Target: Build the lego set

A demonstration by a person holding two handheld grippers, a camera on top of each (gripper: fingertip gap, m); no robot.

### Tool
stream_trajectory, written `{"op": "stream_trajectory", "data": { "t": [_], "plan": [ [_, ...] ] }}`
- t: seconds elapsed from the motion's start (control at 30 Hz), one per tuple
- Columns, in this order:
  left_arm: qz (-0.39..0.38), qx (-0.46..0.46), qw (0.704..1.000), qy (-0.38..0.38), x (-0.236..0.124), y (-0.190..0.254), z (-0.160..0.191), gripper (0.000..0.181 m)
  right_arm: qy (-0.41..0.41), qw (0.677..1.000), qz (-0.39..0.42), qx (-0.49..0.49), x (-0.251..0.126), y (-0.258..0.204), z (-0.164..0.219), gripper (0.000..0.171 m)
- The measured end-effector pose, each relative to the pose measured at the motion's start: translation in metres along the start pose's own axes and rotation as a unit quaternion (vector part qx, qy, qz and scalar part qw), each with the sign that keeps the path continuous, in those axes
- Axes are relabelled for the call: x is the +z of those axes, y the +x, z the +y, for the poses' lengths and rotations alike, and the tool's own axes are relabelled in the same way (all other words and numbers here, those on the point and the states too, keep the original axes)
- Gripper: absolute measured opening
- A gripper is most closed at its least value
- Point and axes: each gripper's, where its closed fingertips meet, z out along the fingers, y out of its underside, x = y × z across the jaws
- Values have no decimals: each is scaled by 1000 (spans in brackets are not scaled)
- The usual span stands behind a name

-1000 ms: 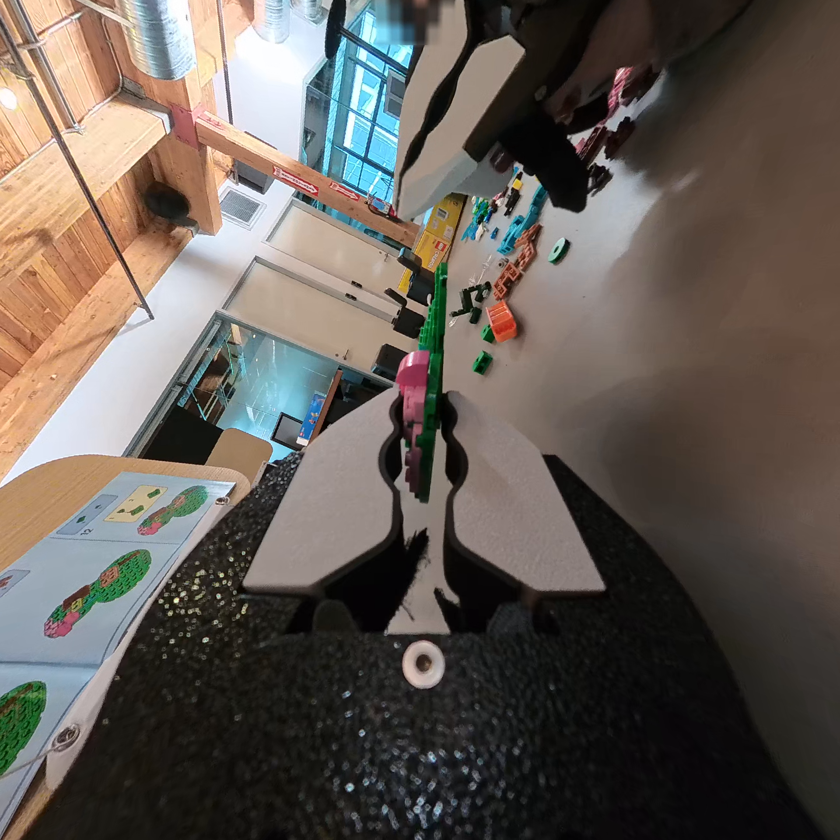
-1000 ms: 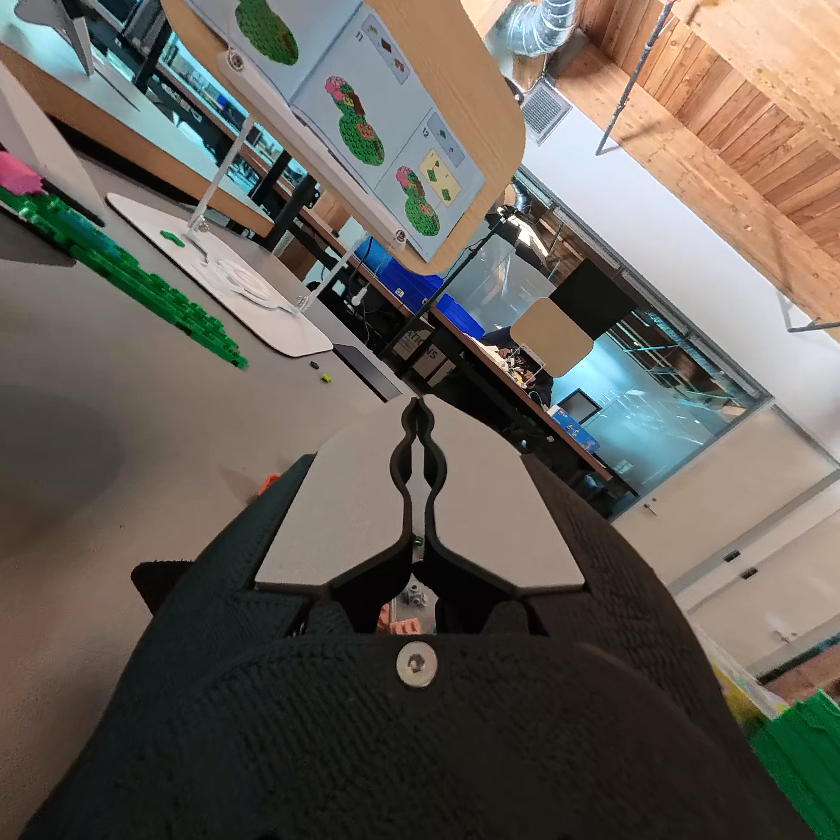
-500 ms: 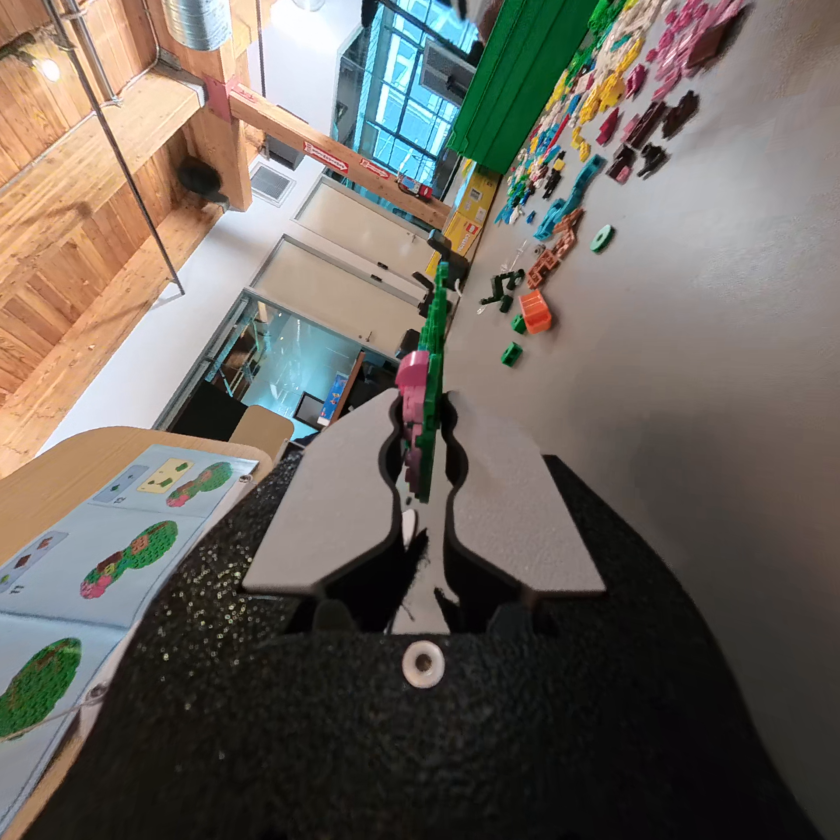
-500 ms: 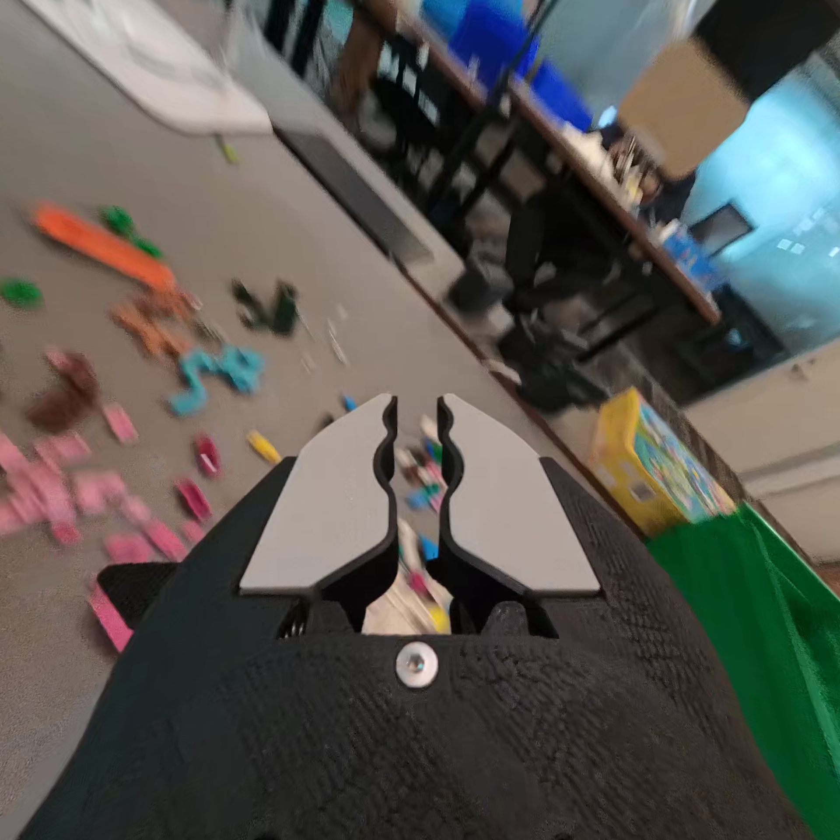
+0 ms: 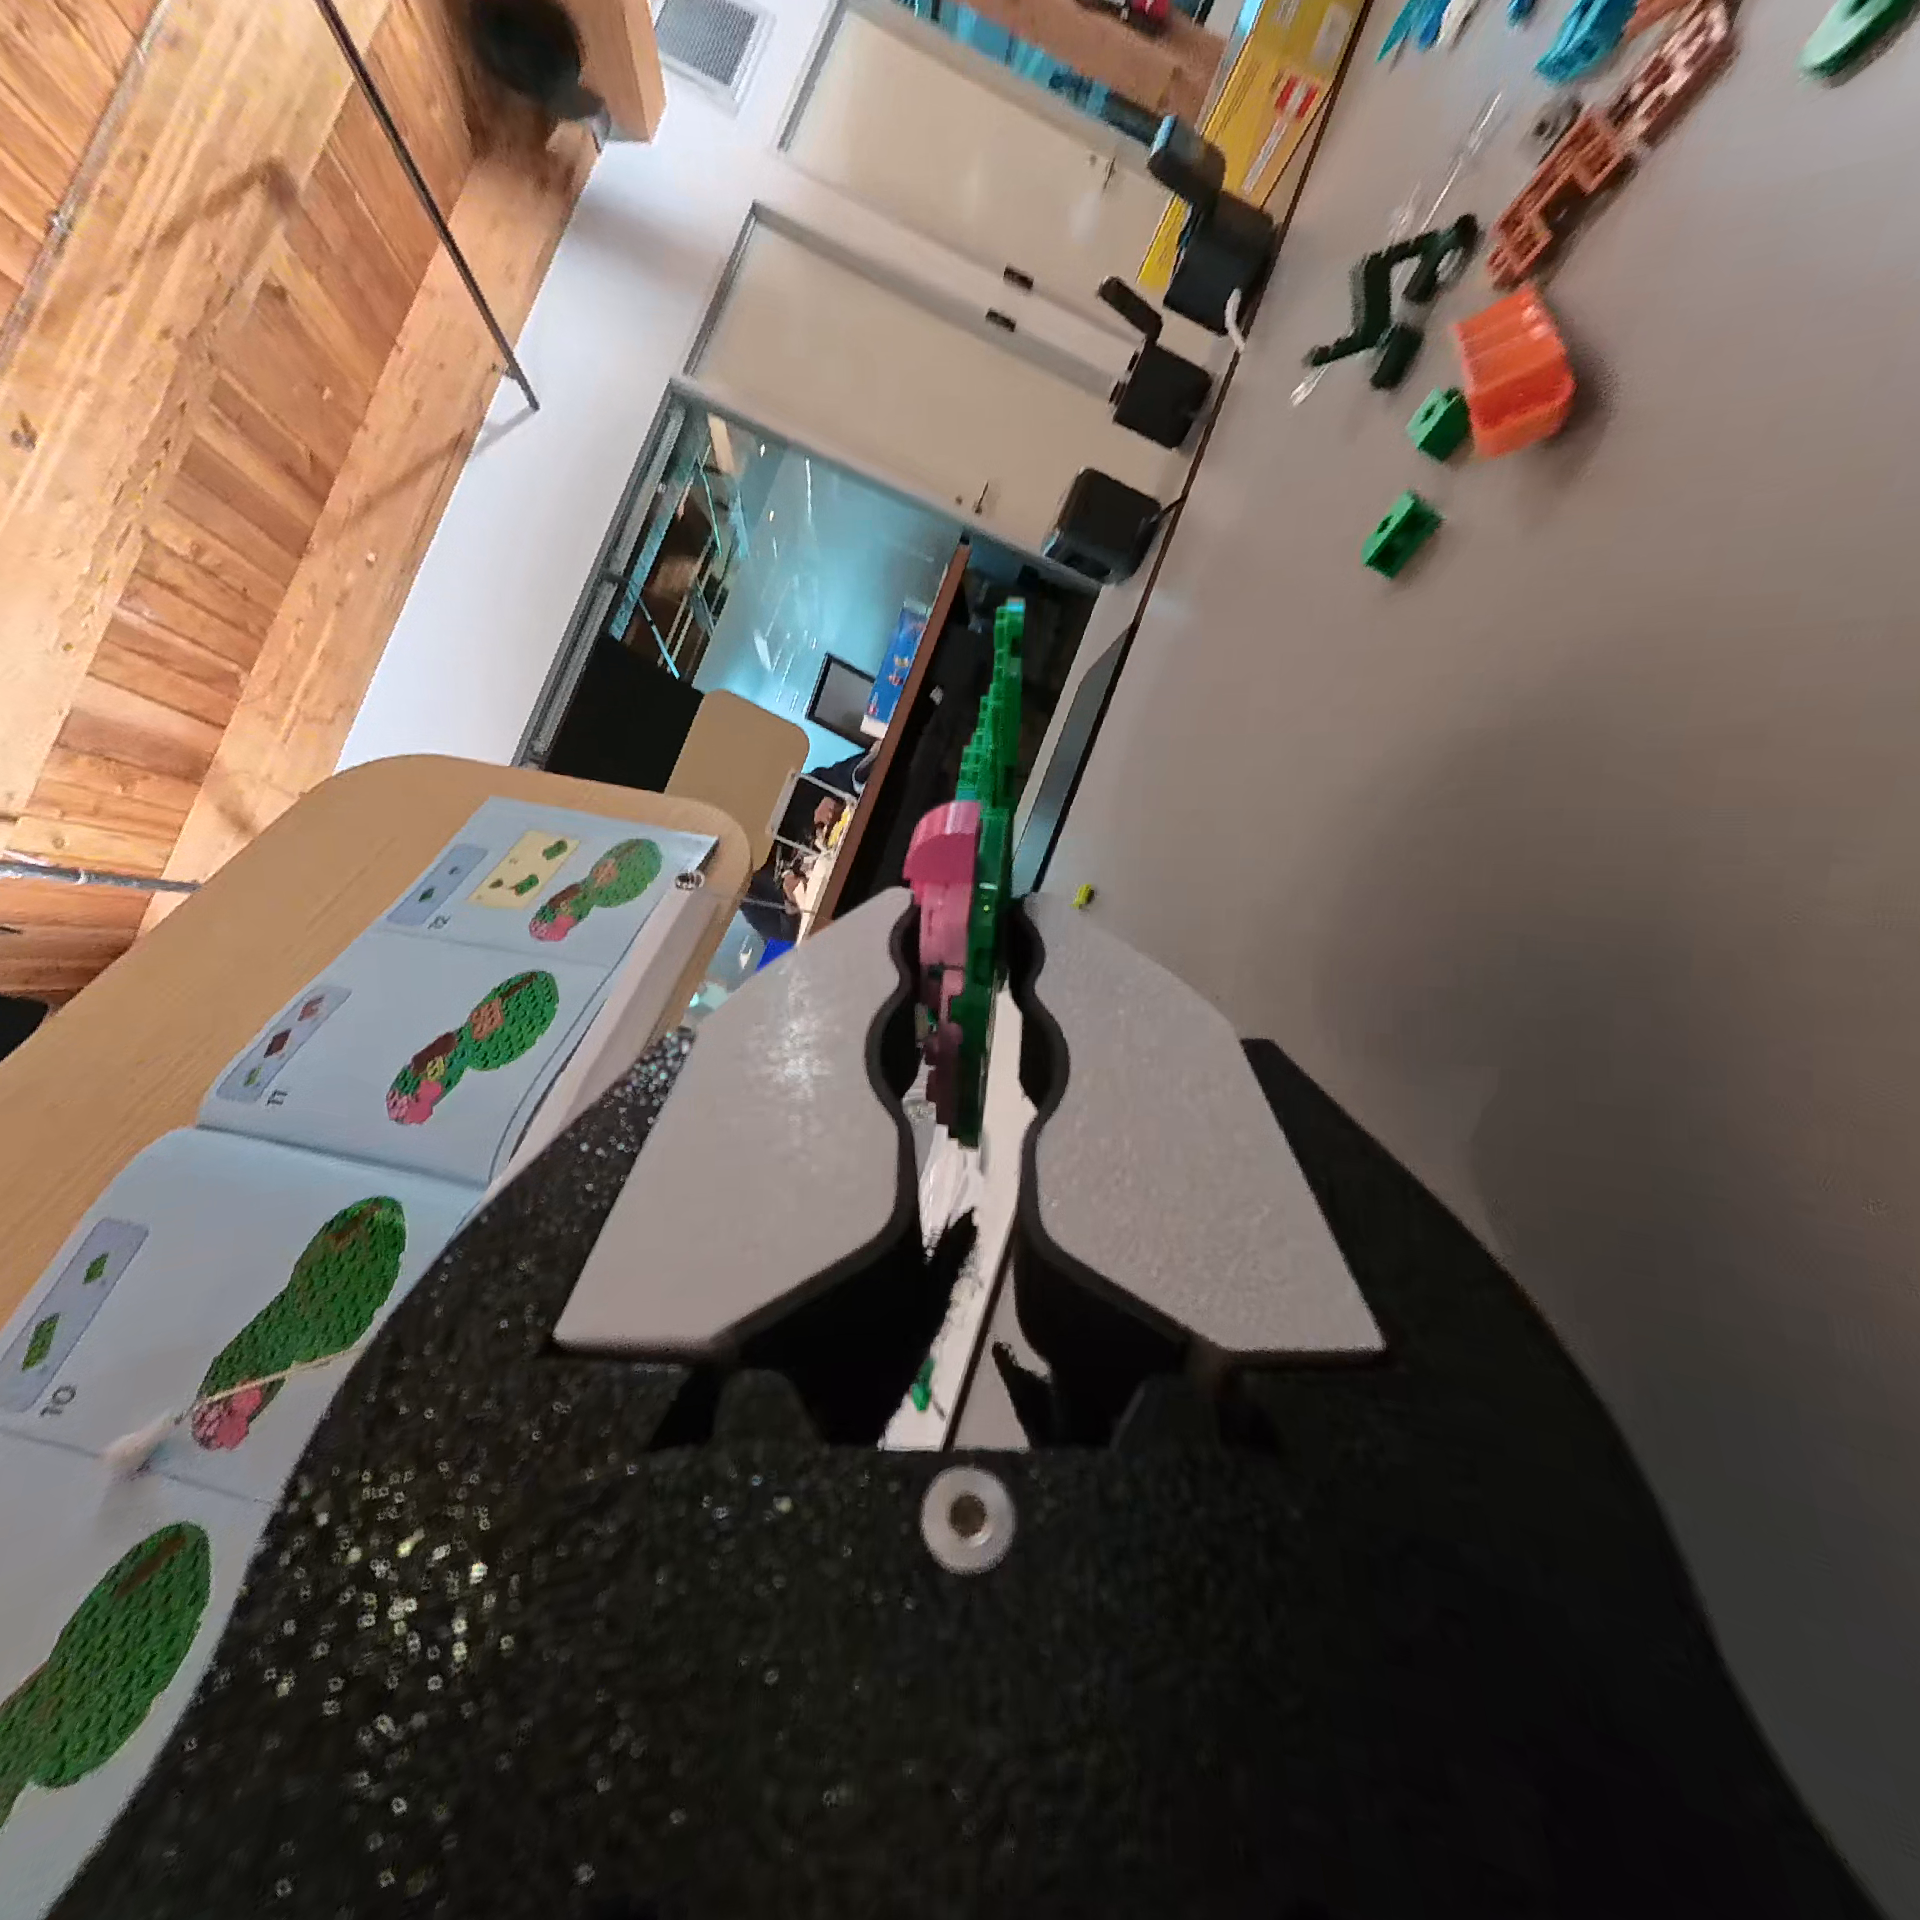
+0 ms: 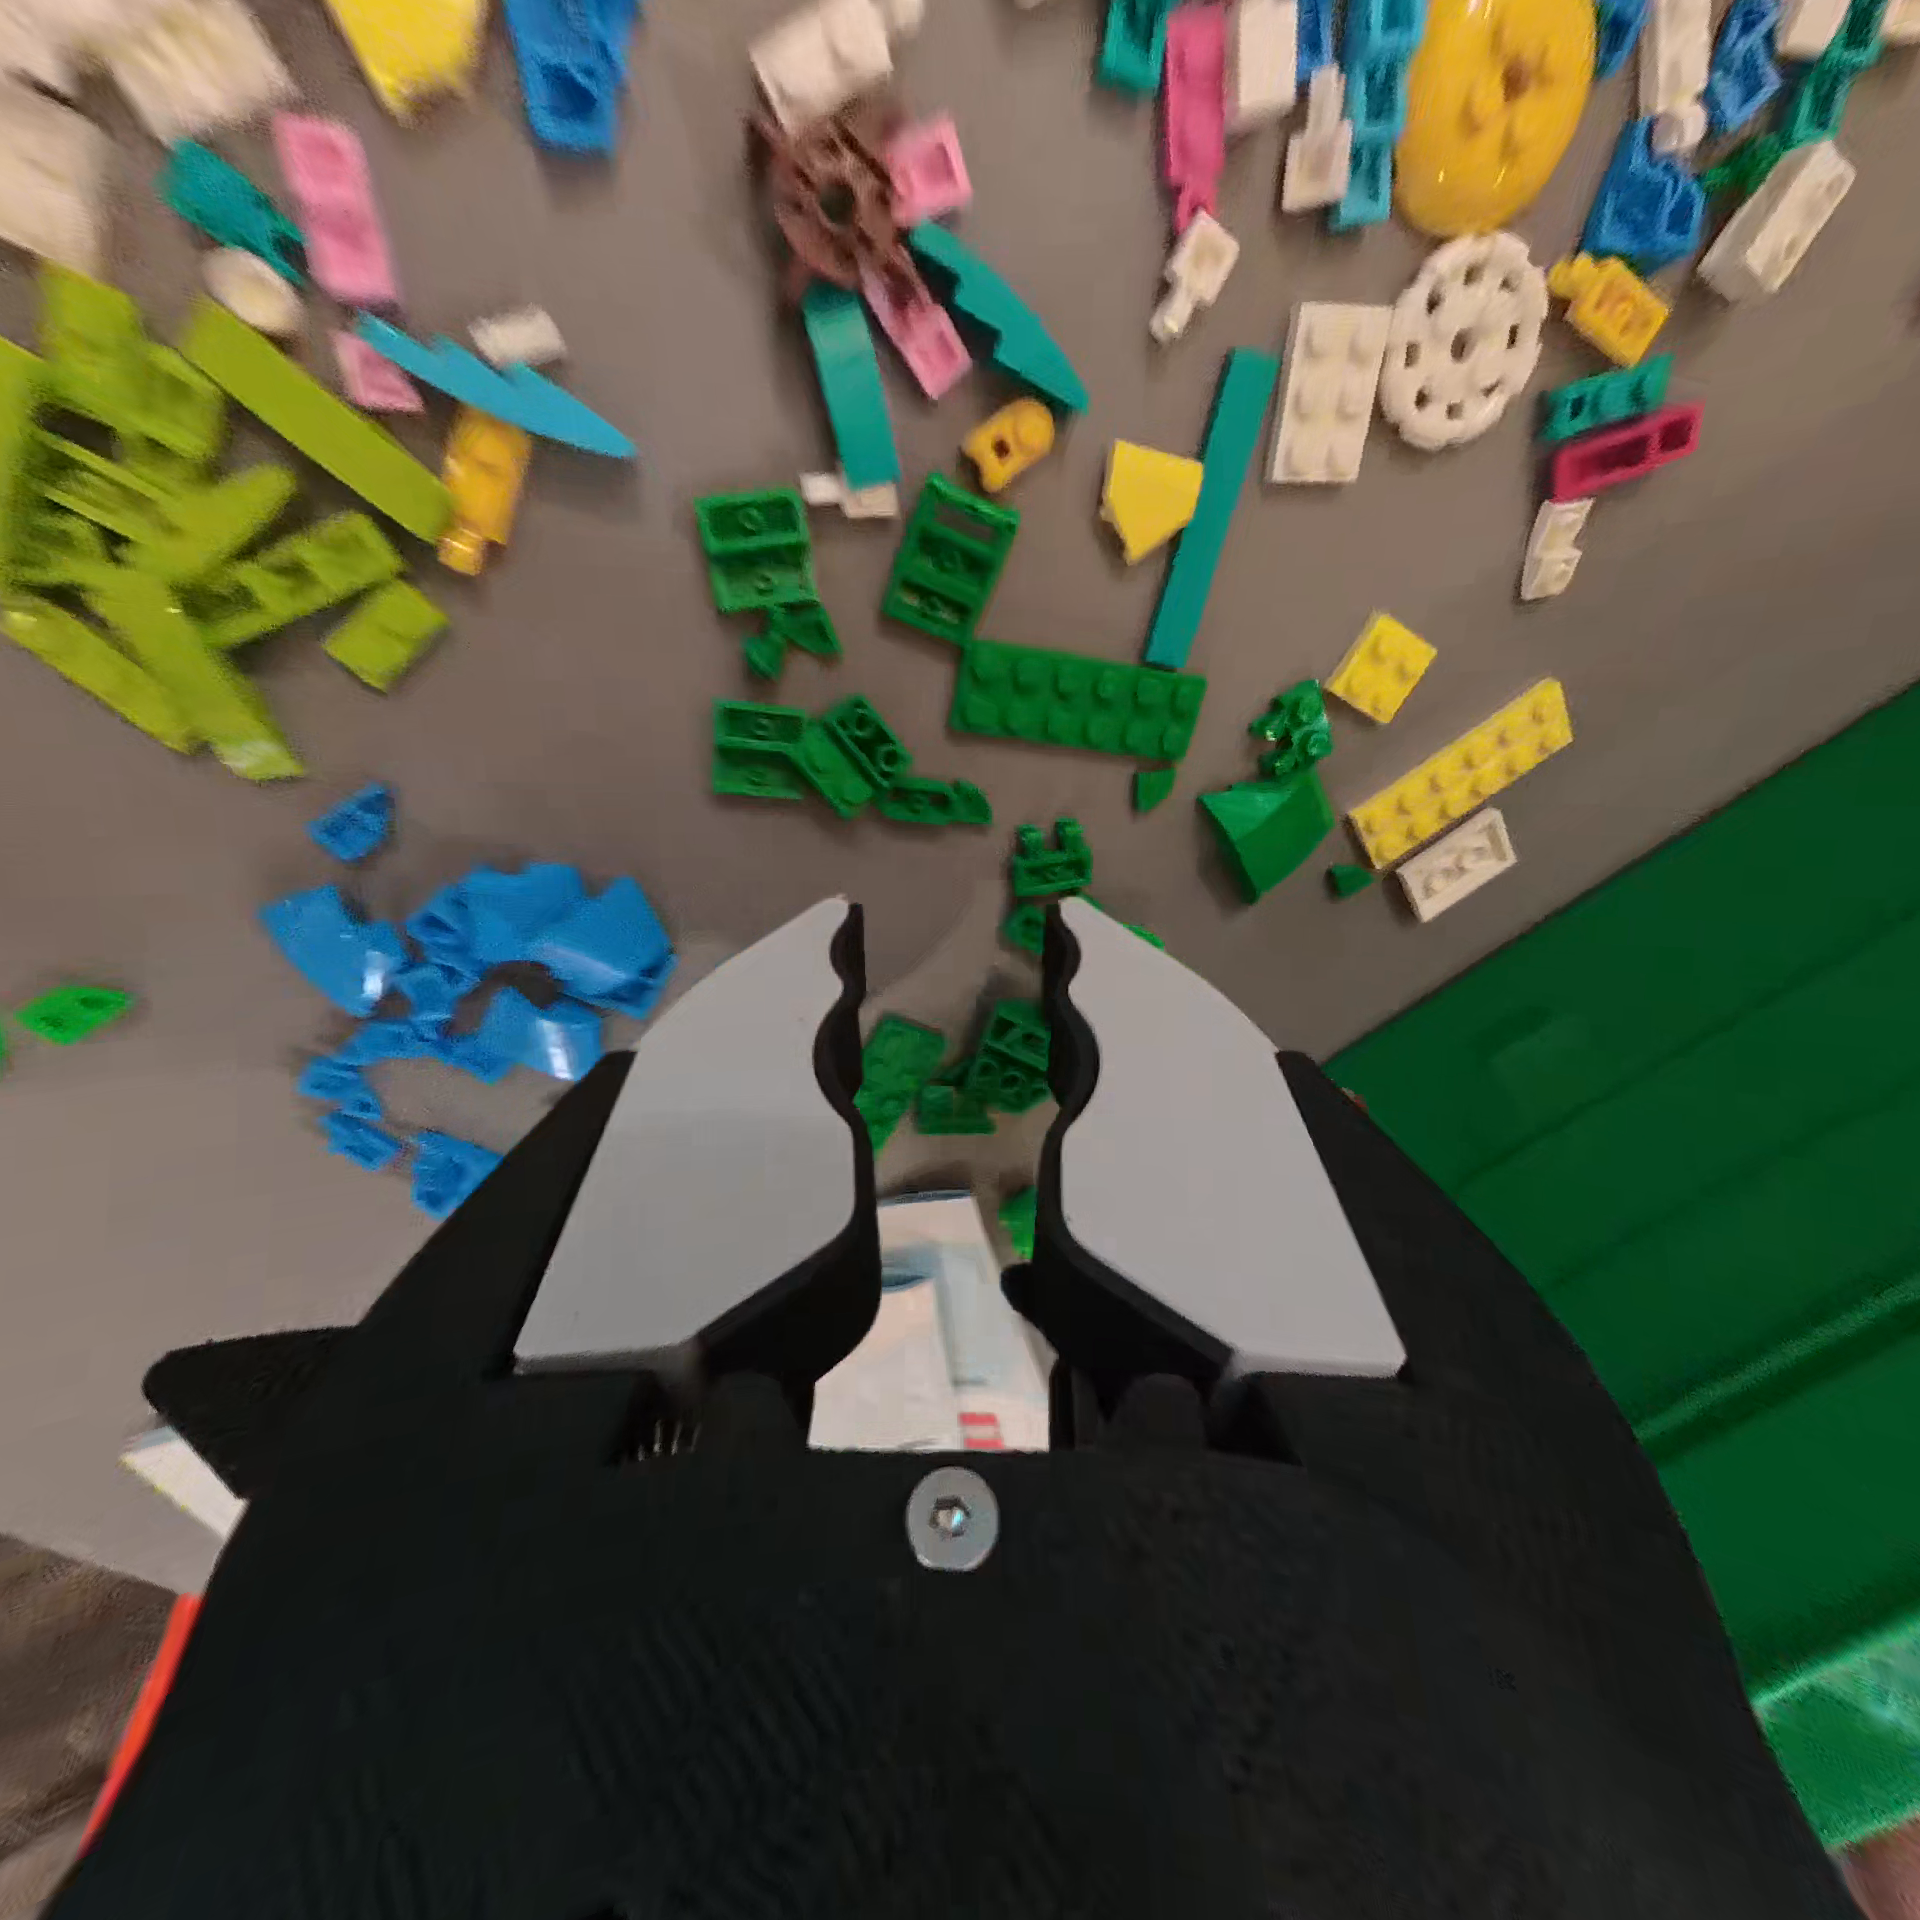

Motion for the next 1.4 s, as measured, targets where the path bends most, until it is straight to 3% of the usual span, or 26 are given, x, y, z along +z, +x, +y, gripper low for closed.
{"op": "stream_trajectory", "data": {
  "t": [0.27,0.63,0.73,0.87,1.03,1.23,1.4],
  "plan": [
    [-2,-5,1000,-11,3,-3,5,14,-36,998,-44,-20,12,18,1,31],
    [18,-11,1000,11,3,4,1,14,-55,998,-36,-16,19,25,3,14],
    [23,-20,999,20,3,6,-2,14,-19,999,-1,-32,-1,20,-23,14],
    [33,-26,999,35,2,9,-6,14,84,985,79,-125,-37,-13,-106,14],
    [49,-23,997,63,-6,13,-16,14,226,910,201,-286,-73,-88,-239,14],
    [54,5,995,79,-14,12,-17,14,357,809,239,-402,-94,-210,-376,14],
    [51,-23,995,78,-15,7,-13,14,365,675,385,-513,-99,-268,-453,14]
  ]
}}
